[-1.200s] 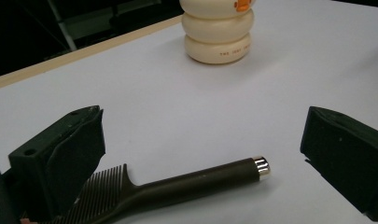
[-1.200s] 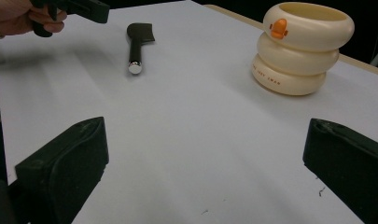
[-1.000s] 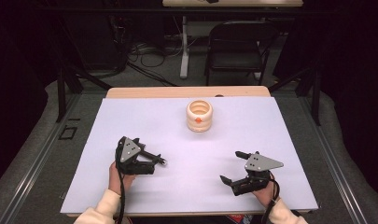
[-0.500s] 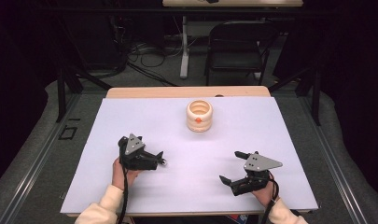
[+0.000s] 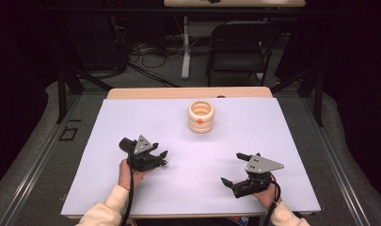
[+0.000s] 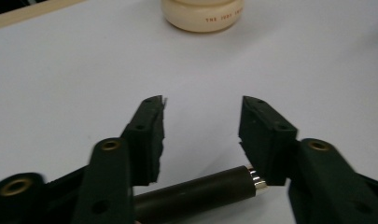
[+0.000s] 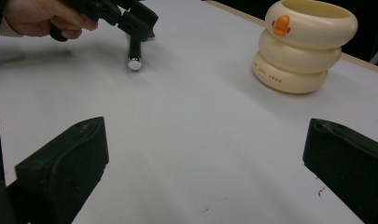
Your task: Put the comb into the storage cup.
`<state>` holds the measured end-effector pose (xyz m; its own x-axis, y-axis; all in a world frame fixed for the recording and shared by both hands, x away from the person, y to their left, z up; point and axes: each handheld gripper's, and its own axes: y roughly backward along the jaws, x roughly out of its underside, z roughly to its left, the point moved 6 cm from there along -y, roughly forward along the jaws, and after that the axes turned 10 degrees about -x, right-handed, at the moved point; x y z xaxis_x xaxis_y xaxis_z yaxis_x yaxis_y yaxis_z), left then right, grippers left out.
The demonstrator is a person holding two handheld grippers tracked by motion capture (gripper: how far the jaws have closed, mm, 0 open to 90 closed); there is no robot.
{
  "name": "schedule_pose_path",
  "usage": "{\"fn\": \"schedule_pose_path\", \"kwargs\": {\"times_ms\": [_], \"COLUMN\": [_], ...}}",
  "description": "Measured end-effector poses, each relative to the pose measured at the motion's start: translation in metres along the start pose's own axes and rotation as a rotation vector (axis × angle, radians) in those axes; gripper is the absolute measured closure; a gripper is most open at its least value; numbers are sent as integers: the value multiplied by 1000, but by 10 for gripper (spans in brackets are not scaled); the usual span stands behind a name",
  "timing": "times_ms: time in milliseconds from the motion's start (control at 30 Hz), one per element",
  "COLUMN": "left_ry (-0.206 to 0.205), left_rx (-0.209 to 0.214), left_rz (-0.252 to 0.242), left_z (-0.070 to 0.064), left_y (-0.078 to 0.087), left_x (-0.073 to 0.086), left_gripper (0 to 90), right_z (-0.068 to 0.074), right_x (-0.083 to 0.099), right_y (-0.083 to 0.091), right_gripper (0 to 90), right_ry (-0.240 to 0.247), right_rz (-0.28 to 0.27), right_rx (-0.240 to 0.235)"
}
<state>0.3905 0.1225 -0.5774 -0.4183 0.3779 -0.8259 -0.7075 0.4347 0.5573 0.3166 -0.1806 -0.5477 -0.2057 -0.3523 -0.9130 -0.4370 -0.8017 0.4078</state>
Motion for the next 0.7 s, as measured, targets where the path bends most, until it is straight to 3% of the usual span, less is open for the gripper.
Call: {"fn": "schedule_pose_path", "kwargs": {"times_ms": [167,333,700], "left_ry": [8,9,-2], "left_rx": [47,73,98], "left_rz": [15,31,92], "left_z": [-5,-9,-10], "left_y": [-4,-7,-11], "left_x": [1,3,10], "left_gripper": [741,873,900], "right_z": [0,0,0], "right_x": [1,1,1], "right_y": [0,0,1], "right_gripper": [0,0,0], "right_ry": [1,3,1], "right_rz": [6,9,8], "right_rx": [1,1,5]}}
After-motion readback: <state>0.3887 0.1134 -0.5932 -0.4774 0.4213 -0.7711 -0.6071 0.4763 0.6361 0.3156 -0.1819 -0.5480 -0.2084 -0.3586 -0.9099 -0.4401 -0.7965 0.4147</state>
